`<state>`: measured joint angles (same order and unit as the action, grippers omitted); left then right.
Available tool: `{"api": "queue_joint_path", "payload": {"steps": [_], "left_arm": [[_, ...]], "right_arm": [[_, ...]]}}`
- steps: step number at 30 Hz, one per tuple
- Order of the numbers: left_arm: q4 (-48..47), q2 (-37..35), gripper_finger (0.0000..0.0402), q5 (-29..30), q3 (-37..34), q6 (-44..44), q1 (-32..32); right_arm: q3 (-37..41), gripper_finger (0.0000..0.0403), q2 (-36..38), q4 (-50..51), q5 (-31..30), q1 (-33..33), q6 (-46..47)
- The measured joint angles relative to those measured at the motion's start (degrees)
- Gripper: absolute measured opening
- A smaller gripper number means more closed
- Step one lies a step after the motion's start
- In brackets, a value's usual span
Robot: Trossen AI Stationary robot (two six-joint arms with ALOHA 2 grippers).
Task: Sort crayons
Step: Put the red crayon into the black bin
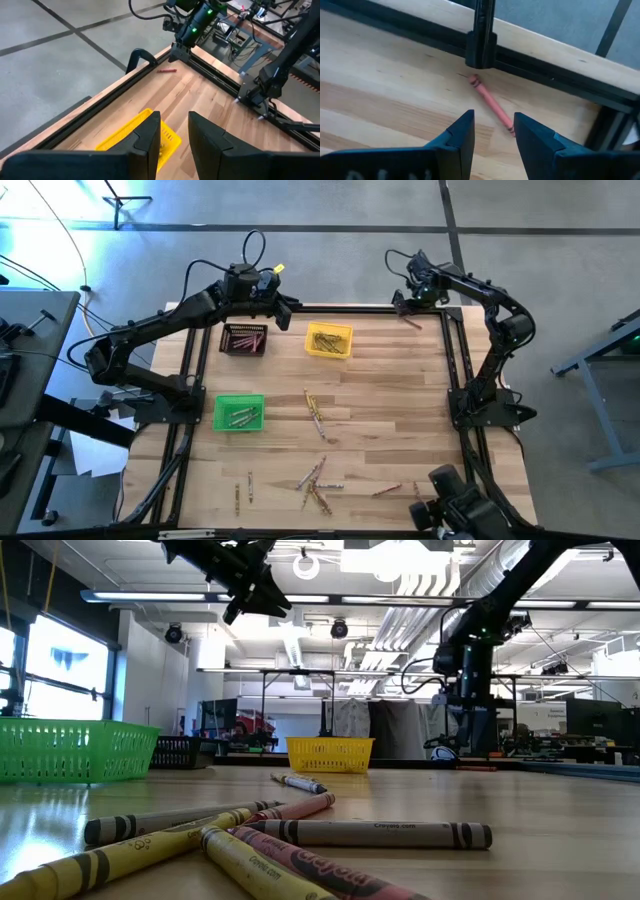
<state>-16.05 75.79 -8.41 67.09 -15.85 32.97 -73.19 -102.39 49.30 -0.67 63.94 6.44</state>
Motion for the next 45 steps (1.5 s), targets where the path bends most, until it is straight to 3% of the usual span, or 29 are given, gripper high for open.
{"api": "queue_joint_path", "payload": {"steps": [19, 25, 29, 37, 45], "left_arm": [[0.0, 0.0, 0.0085, -0.02, 0.0, -2.02, -0.09], [0.02, 0.0, 0.0085, -0.02, 0.0, -2.02, -0.09], [0.01, 0.0, 0.0085, -0.02, 0.0, -2.02, -0.09], [0.0, 0.02, 0.0085, -0.01, 0.0, -1.99, -0.09], [-2.53, -1.22, 0.0085, -0.02, 0.0, -1.99, -0.13]], "right_arm": [[-0.2, 0.0124, -10.27, 0.89, -2.38, 0.42, -14.2], [-0.26, 0.012, -11.23, 1.54, 0.76, 0.96, -14.1], [-0.24, 0.0098, -11.3, 1.87, 2.91, 0.84, -14.02], [-0.17, 0.0011, -11.39, 2.15, 4.69, 0.79, -14.02], [-1.8, 0.0005, -11.08, 7.27, 8.11, 1.81, -14.0]]}}
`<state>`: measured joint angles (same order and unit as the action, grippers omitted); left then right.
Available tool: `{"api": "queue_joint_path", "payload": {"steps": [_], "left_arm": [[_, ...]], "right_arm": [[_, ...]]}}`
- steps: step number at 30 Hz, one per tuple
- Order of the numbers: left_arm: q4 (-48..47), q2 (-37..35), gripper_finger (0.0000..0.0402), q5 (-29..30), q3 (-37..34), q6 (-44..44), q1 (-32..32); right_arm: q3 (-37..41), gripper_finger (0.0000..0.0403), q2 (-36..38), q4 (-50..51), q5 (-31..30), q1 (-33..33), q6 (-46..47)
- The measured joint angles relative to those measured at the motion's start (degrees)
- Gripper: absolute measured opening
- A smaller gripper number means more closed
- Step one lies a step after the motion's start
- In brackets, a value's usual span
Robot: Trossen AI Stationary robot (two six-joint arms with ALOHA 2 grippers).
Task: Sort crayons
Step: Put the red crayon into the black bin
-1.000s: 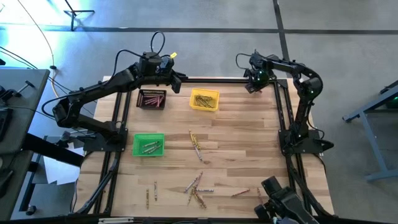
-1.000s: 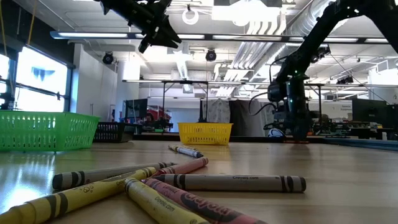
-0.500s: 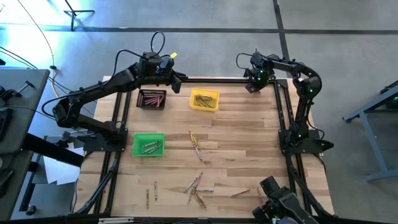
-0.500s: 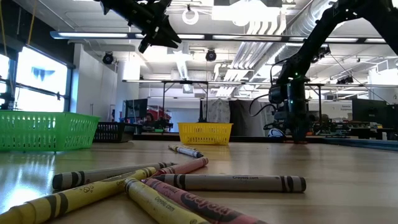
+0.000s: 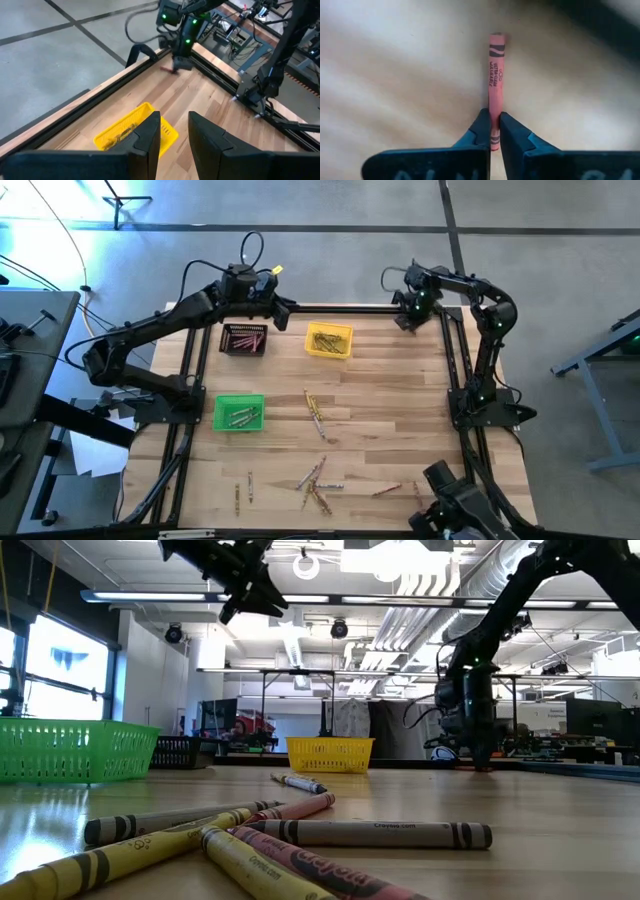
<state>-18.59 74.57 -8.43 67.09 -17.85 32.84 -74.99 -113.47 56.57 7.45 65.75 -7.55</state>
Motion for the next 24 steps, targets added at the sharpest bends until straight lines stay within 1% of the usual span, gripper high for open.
{"api": "queue_joint_path", "payload": {"steps": [1, 3, 5, 8, 10, 12, 16, 18, 20, 22, 24], "left_arm": [[-0.82, -0.53, 0.0085, 0.0, 0.0, 0.1, 0.0], [-3.23, -1.82, 0.0085, 0.0, 0.02, 1.1, 0.0], [-7.19, -3.26, 0.0085, 0.02, 0.02, 3.02, 0.0], [-14.67, -5.2, 0.0085, 0.26, 0.02, 4.95, 0.02], [-18.73, -6.03, 0.0085, 0.87, -0.28, 5.31, 0.01], [-20.69, -7.09, 0.0085, 1.27, -1.96, 5.5, 0.02], [-19.73, -8.37, 0.0085, 1.31, -7.47, 3.45, 0.04], [-15.89, -8.75, 0.0085, 1.29, -11.32, 1.82, 0.0], [-9.6, -8.97, 0.0085, 1.17, -15.8, -0.33, 0.0], [0.63, -8.91, 0.0085, -0.2, -20.33, -3.19, 0.0], [13.64, -8.9, 0.0085, -2.17, -24.84, -5.95, 0.0]], "right_arm": [[-0.22, 0.0005, 0.4, 1.81, 1.5, 0.0, 0.01], [-1.52, 0.0006, 2.37, 0.95, 6.1, 0.1, 0.07], [-1.91, 0.0006, 4.92, 0.19, 11.69, -0.3, 0.04], [-1.57, 0.0005, 7.68, -0.95, 16.66, -2.35, 0.05], [-1.76, 0.0005, 10.72, -2.71, 18.69, -4.88, 0.03], [-1.83, 0.0005, 12.86, -4.28, 20.07, -7.54, 0.04], [-1.77, 0.0005, 16.98, -8.96, 20.39, -13.82, 2.07], [-1.83, 0.0005, 18.7, -11.55, 20.7, -16.99, 3.28], [-1.78, 0.0005, 19.97, -14.01, 20.67, -19.7, 5.09], [-1.78, 0.0005, 21.64, -17.07, 20.58, -22.25, 7.13], [-1.83, 0.0005, 22.74, -20.11, 20.16, -24.72, 9.36]]}}
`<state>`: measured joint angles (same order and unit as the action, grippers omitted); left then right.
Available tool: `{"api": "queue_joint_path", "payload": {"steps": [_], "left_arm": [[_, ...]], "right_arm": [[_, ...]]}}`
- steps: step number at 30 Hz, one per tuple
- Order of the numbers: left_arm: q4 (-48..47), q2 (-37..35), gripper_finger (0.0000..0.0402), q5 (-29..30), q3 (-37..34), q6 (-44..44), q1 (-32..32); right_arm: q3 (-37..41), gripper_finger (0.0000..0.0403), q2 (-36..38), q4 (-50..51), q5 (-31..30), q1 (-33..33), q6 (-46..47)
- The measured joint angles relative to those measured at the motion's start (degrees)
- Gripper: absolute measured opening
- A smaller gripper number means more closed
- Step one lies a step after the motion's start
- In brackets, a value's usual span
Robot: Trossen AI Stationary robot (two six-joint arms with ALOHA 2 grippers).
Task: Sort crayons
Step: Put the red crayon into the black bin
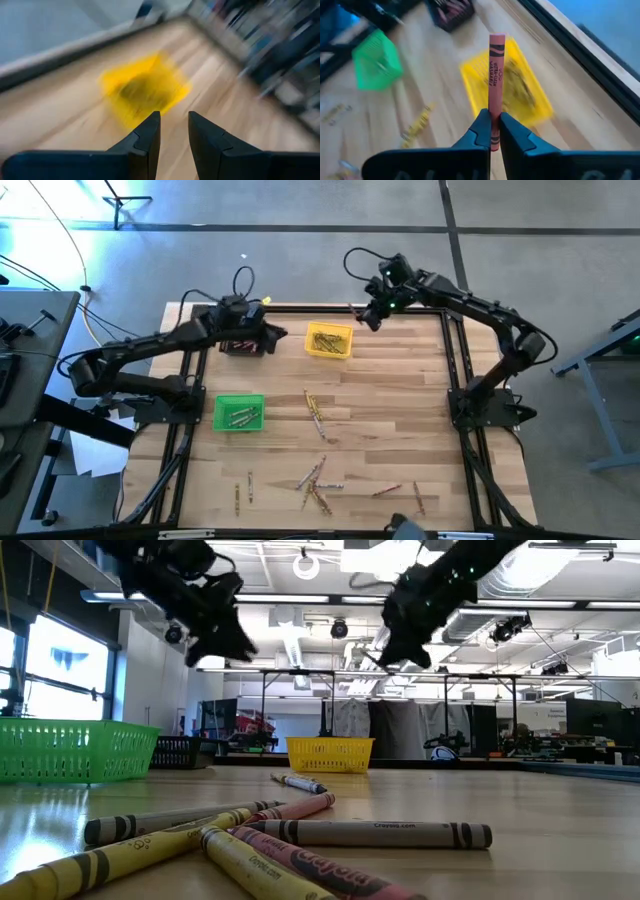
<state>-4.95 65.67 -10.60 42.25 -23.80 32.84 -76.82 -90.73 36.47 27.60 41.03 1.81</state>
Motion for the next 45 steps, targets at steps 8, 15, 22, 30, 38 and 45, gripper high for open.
{"api": "queue_joint_path", "payload": {"steps": [8, 15, 22, 30, 38, 45], "left_arm": [[46.43, 5.21, 0.0079, -3.57, -8.62, -16.31, -0.09], [48.15, 10.94, 0.0093, -1.18, -2.12, -13.31, -2.33], [44.01, 13.06, 0.0135, -5.24, 4.1, -8.22, -3.45], [43.24, 13.12, 0.0171, -3.07, 4.32, -6.07, -3.19], [43.42, 13.5, 0.0179, -0.67, 4.33, -8.08, -4.29], [43.56, 14.32, 0.0179, -0.6, 4.34, -10.57, -5.55]], "right_arm": [[0.0, 0.0005, 1.0, -20.18, -1.79, -8.82, 9.21], [0.0, 0.0005, 0.91, -28.53, -5.93, -13.08, 12.2], [0.0, 0.0005, 0.86, -28.54, -7.04, -13.24, 12.98], [0.0, 0.0005, 0.86, -28.59, -7.08, -13.52, 13.37], [-0.04, 0.0005, 0.38, -32.09, -8.26, -14.65, 13.94], [-0.04, 0.0005, -1.1, -33.59, -9.12, -15.67, 16.32]]}}
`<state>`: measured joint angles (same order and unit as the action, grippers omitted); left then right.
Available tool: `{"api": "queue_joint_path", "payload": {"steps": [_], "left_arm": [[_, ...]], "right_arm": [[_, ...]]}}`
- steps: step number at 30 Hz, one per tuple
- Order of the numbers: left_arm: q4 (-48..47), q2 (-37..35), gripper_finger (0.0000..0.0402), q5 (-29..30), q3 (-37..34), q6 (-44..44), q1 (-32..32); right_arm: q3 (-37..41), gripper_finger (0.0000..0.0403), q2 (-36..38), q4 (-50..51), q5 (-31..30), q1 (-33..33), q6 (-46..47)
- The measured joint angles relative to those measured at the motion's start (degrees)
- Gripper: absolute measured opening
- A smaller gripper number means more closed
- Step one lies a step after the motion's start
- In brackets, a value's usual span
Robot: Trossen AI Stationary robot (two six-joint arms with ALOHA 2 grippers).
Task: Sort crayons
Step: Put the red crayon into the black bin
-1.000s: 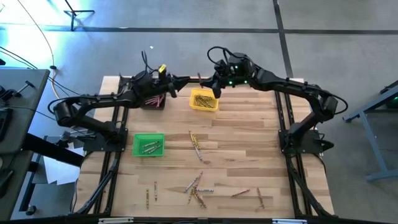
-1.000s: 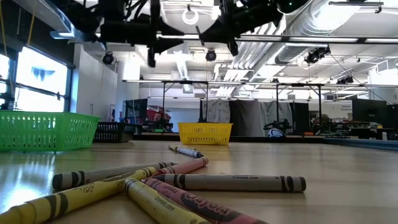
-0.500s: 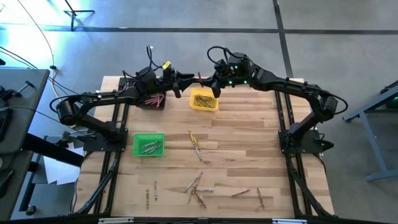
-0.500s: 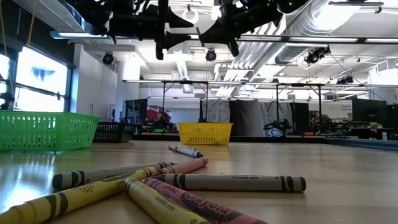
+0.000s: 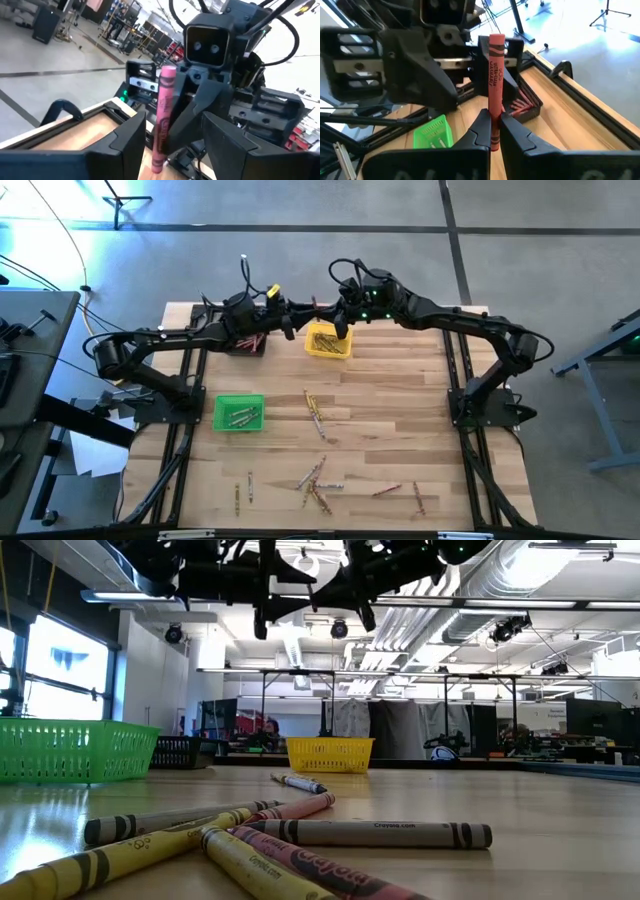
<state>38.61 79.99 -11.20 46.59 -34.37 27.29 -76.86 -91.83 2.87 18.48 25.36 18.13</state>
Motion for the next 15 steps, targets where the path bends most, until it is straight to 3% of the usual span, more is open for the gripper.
{"api": "queue_joint_path", "payload": {"steps": [6, 15], "left_arm": [[0.25, 0.0, 0.0164, 0.28, 0.0, -0.37, 0.04], [0.22, 0.0, 0.0057, -0.3, 0.0, -1.58, 0.04]], "right_arm": [[-0.02, 0.0005, 0.0, -0.14, 0.03, -0.37, -0.06], [-0.02, 0.0005, 0.0, 0.26, 0.14, -0.42, 0.27]]}}
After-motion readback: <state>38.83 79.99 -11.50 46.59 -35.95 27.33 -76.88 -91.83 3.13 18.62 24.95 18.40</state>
